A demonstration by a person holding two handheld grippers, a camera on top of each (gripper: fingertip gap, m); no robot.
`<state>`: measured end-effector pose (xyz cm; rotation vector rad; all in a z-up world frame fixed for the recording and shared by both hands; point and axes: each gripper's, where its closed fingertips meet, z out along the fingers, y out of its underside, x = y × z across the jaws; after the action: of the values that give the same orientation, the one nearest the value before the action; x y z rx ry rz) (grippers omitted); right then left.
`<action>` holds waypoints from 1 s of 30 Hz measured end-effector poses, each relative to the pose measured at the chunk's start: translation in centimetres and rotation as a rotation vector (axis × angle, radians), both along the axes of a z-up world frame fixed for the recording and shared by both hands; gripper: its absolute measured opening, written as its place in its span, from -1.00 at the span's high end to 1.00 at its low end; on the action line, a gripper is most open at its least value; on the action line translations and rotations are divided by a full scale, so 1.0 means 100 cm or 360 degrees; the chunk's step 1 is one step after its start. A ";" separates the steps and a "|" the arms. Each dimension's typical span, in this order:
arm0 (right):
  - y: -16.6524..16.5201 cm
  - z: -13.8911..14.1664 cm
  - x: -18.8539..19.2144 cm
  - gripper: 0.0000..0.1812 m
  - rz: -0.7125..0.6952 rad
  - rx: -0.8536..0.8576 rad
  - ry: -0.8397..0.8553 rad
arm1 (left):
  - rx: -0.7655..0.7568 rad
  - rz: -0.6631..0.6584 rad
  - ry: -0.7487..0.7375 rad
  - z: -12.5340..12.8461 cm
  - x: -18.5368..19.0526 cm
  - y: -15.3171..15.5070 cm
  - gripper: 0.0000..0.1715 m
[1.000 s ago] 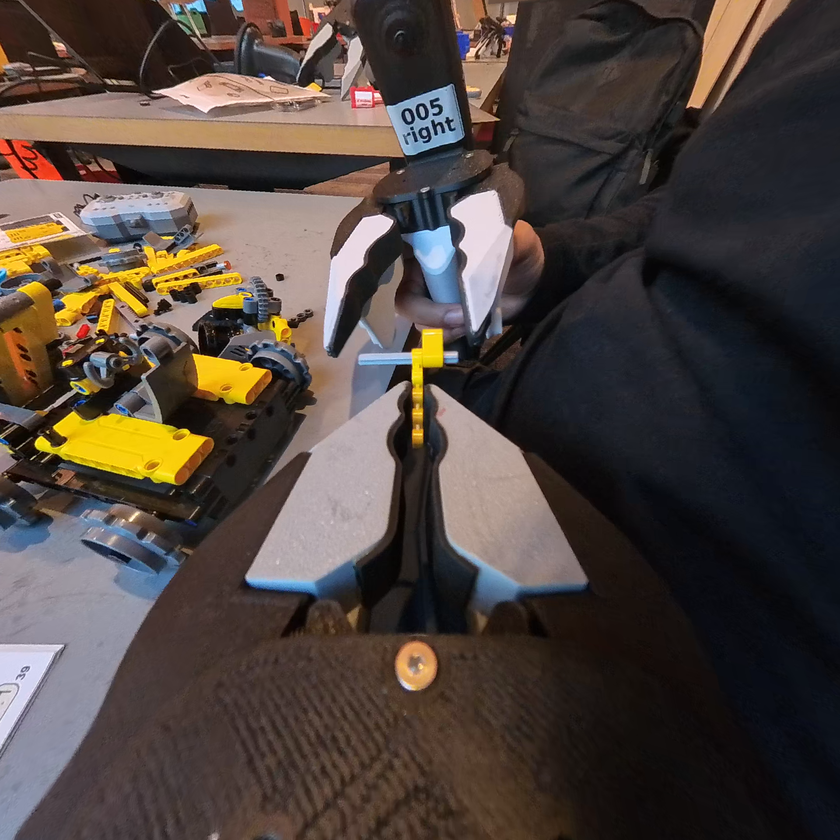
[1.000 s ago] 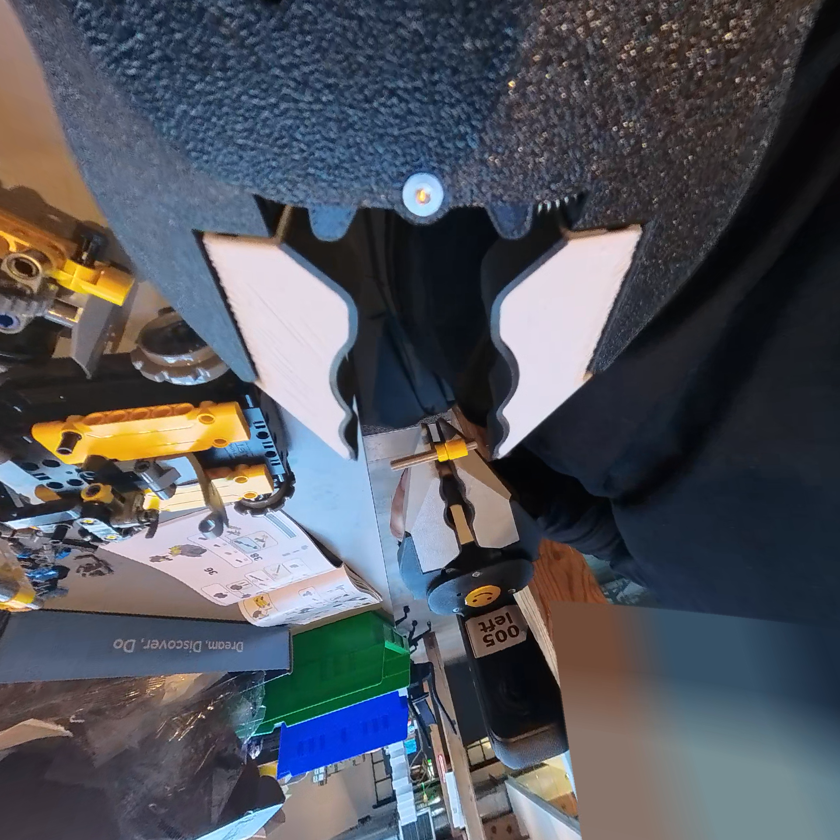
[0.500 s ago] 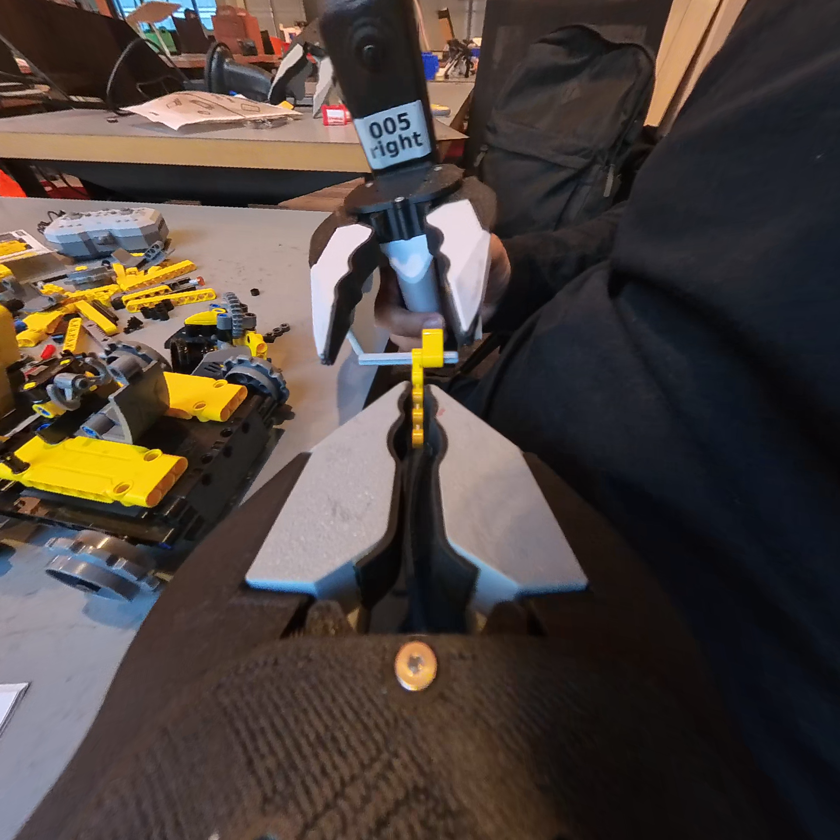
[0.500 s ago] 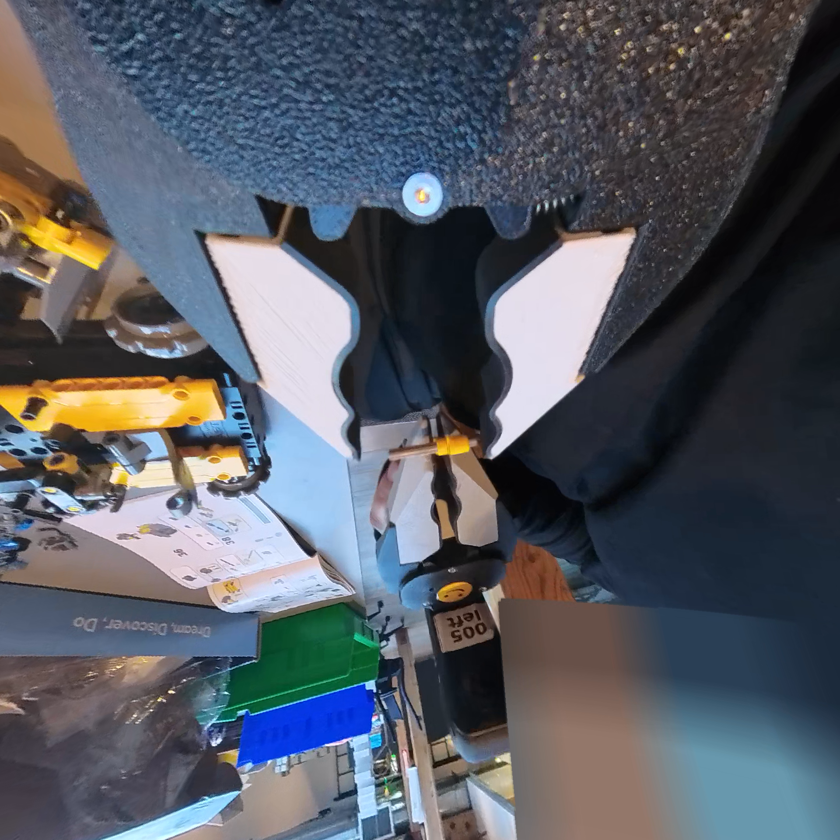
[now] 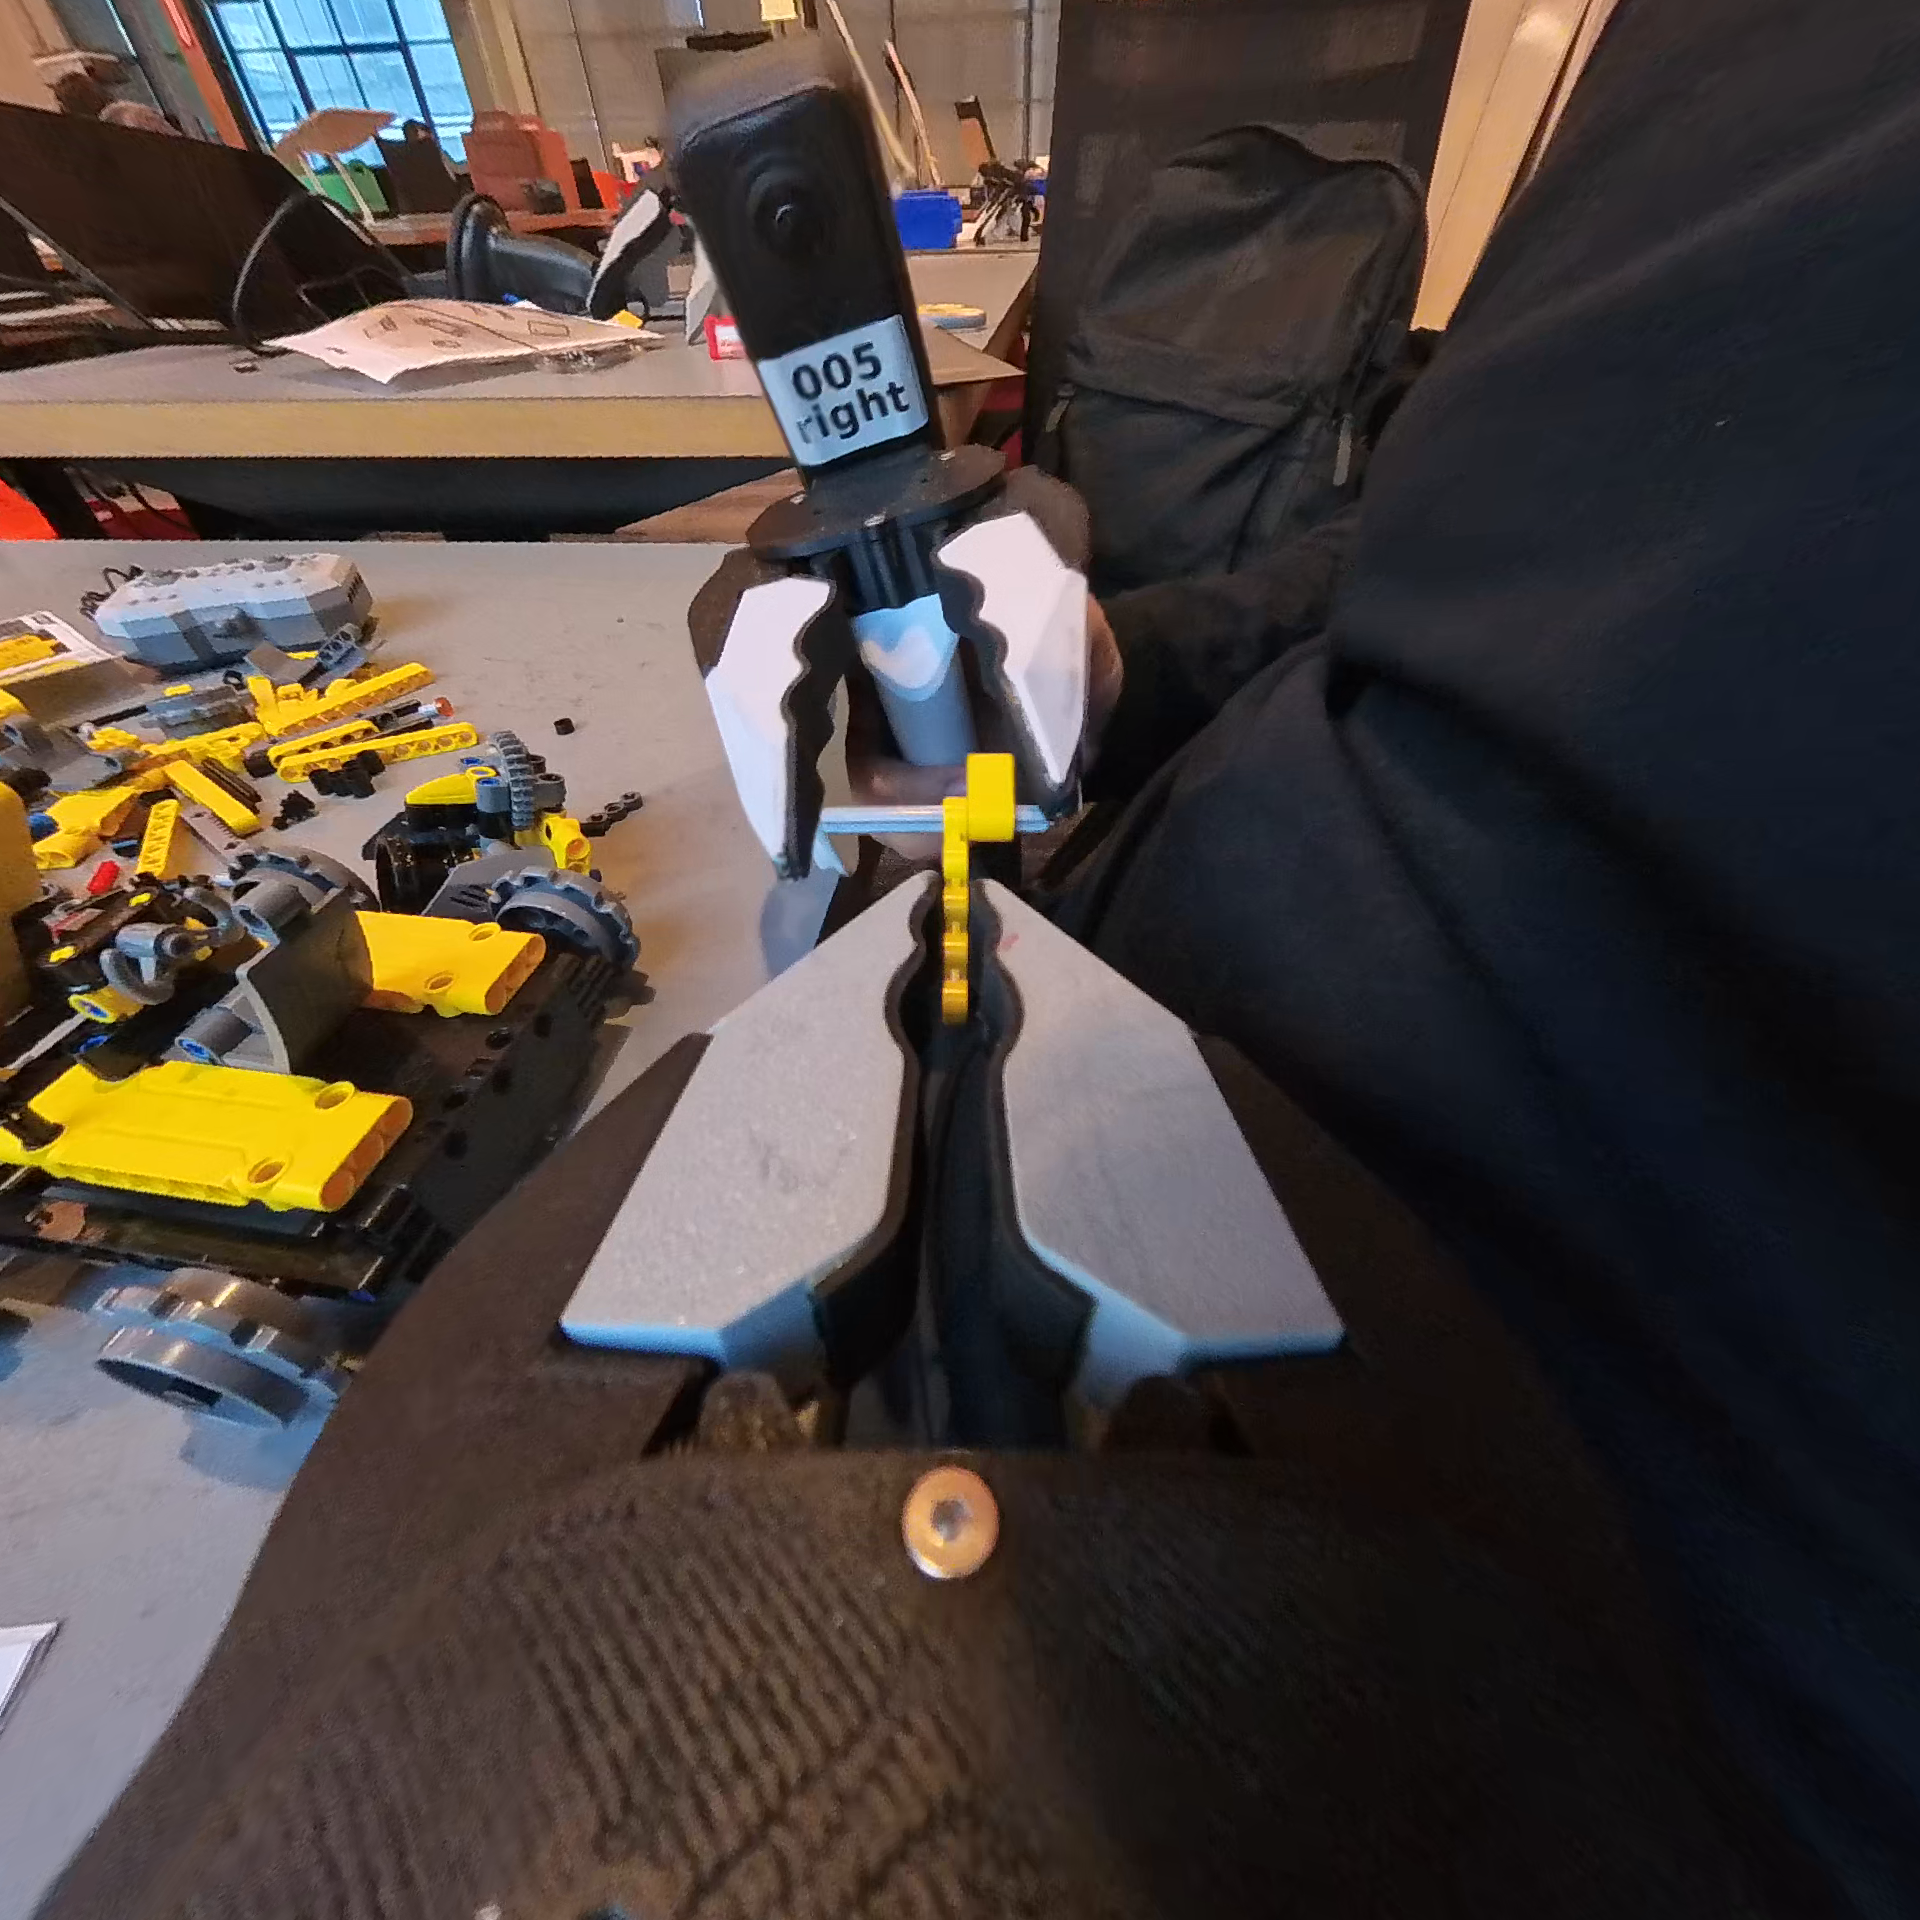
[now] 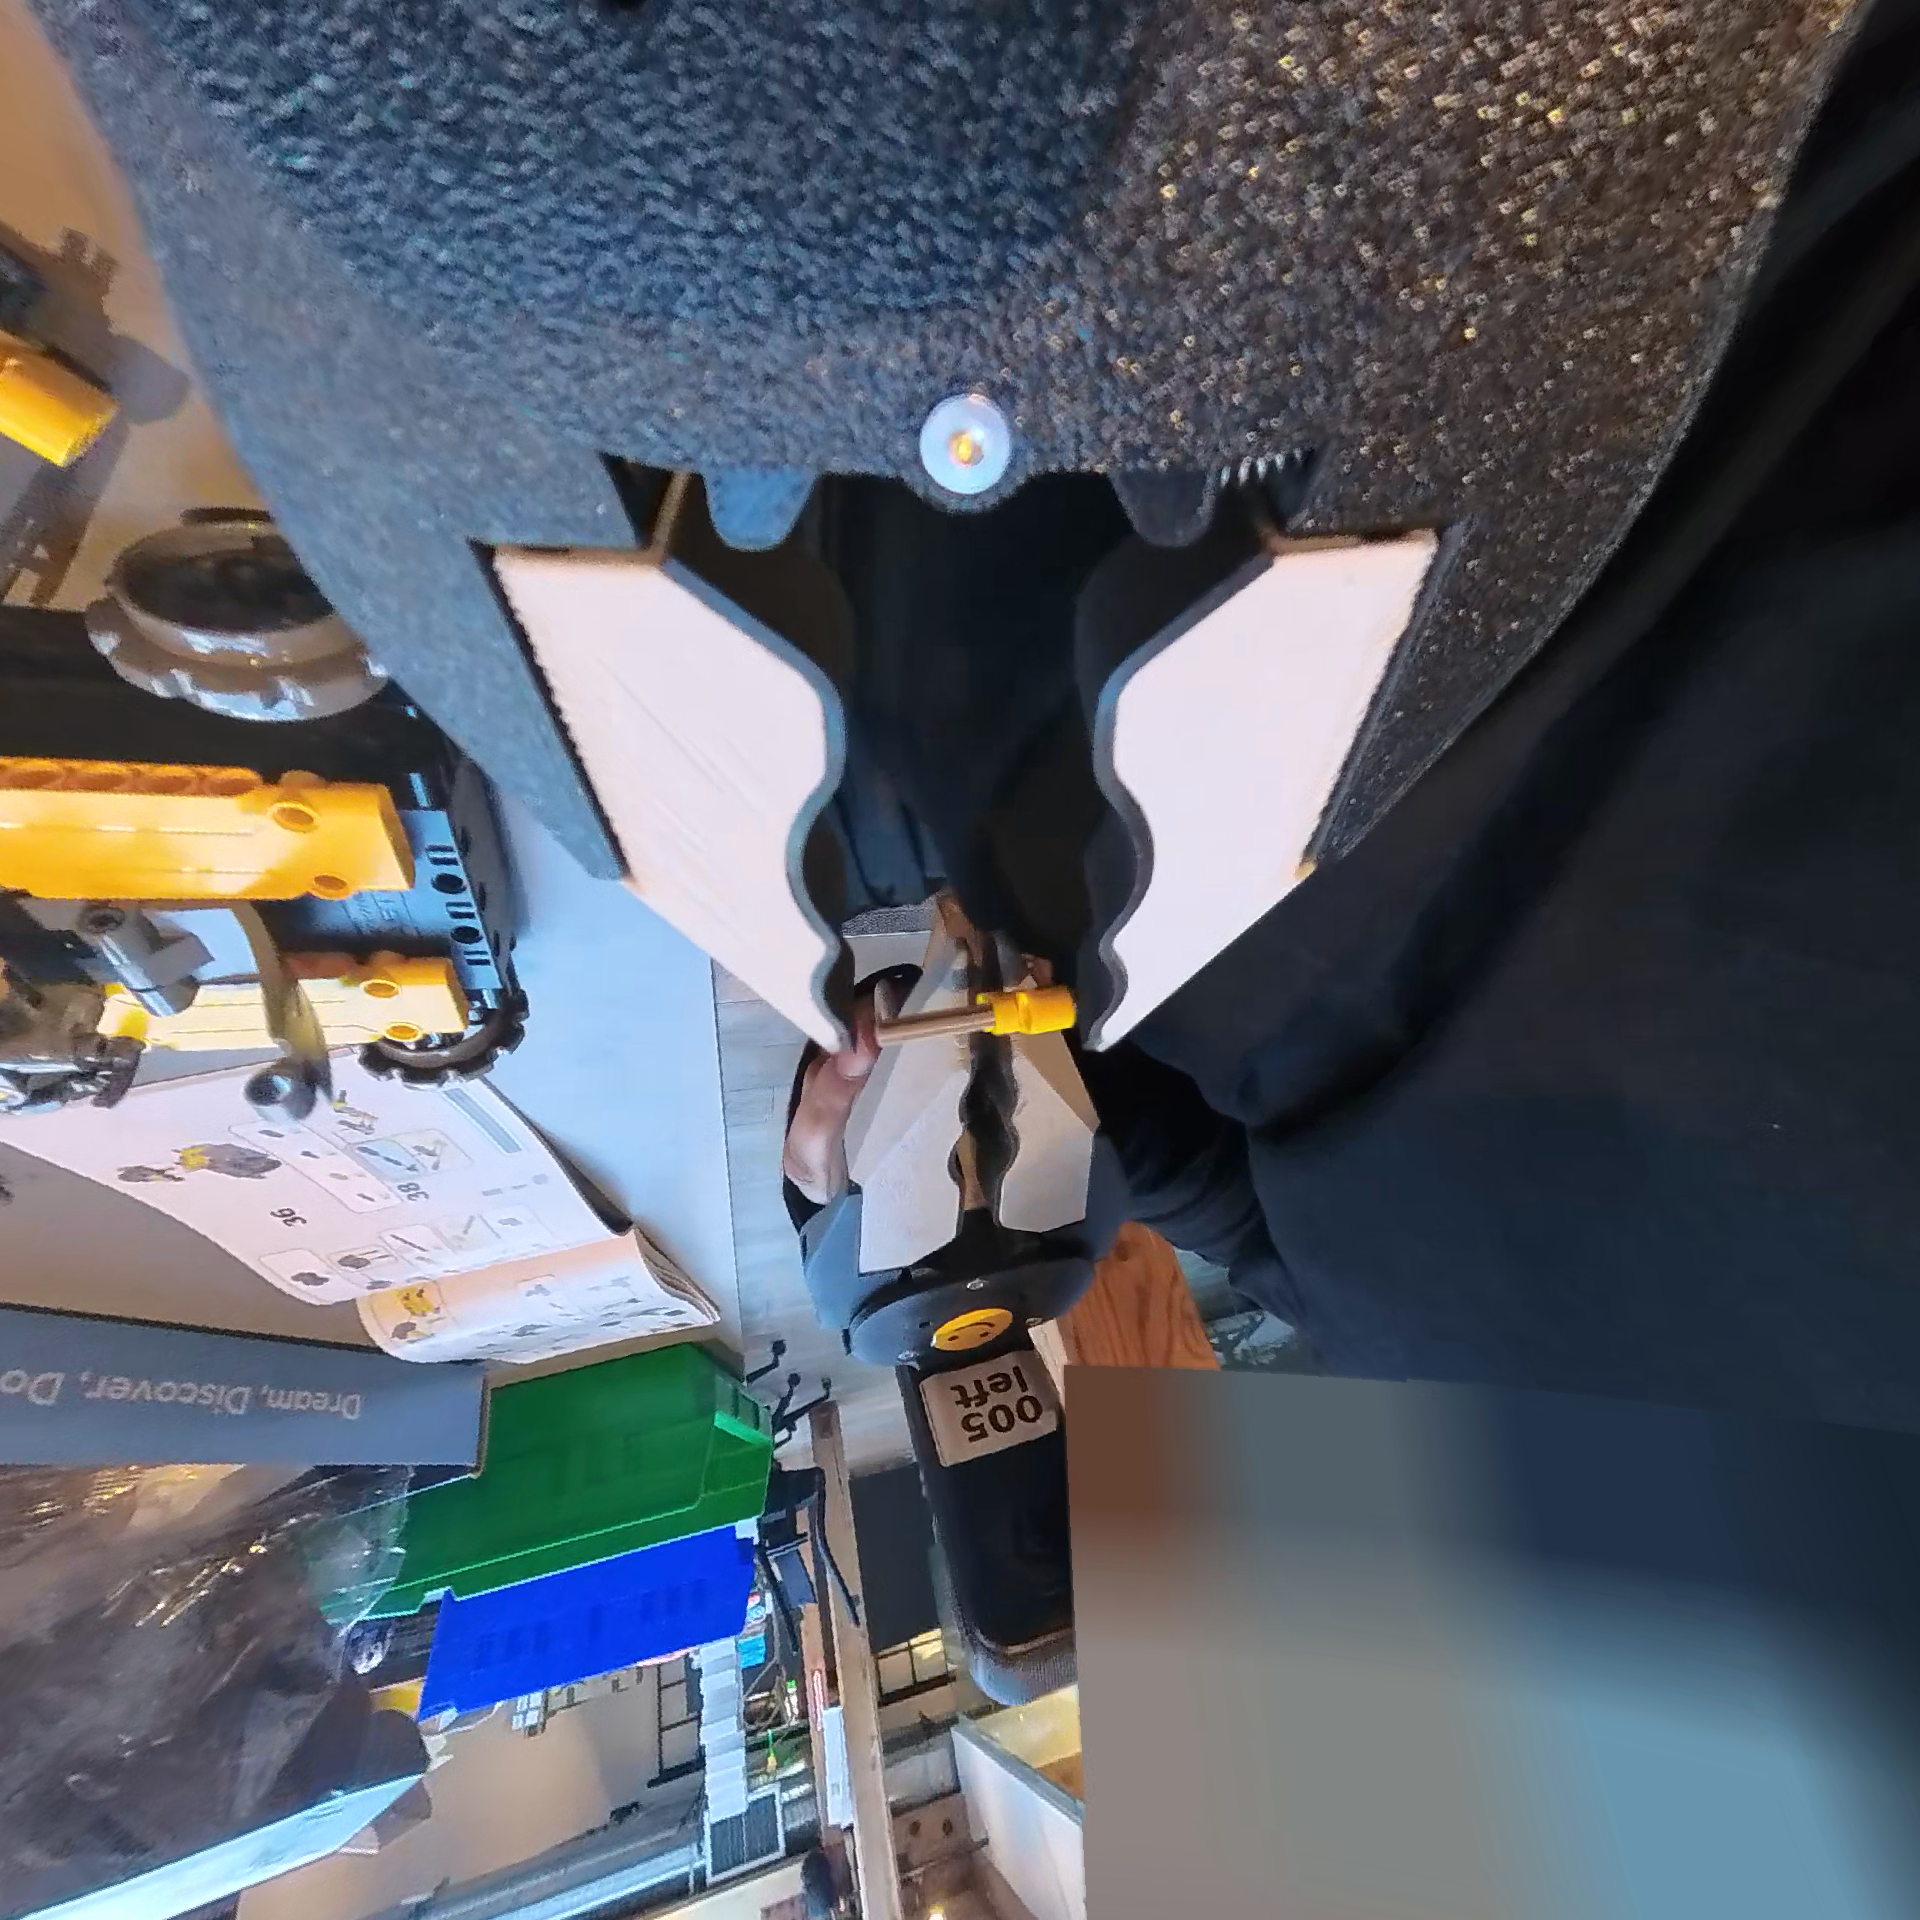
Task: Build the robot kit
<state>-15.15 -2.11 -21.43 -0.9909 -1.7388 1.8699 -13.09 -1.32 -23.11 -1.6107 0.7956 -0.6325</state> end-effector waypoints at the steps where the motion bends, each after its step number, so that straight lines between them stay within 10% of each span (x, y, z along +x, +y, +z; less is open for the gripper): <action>1: -0.001 0.001 0.000 0.54 -0.0007 0.0017 0.0008 | -0.0007 0.0001 -0.0001 -0.001 0.000 0.000 0.99; 30: -0.017 -0.006 0.005 0.58 -0.0048 0.0350 -0.0026 | -0.0120 -0.0139 0.0018 -0.006 0.010 -0.011 0.99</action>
<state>-14.68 -3.82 -22.07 -0.9434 -1.8800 1.6139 -12.06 -2.40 -23.68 -1.6558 0.8629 -0.7234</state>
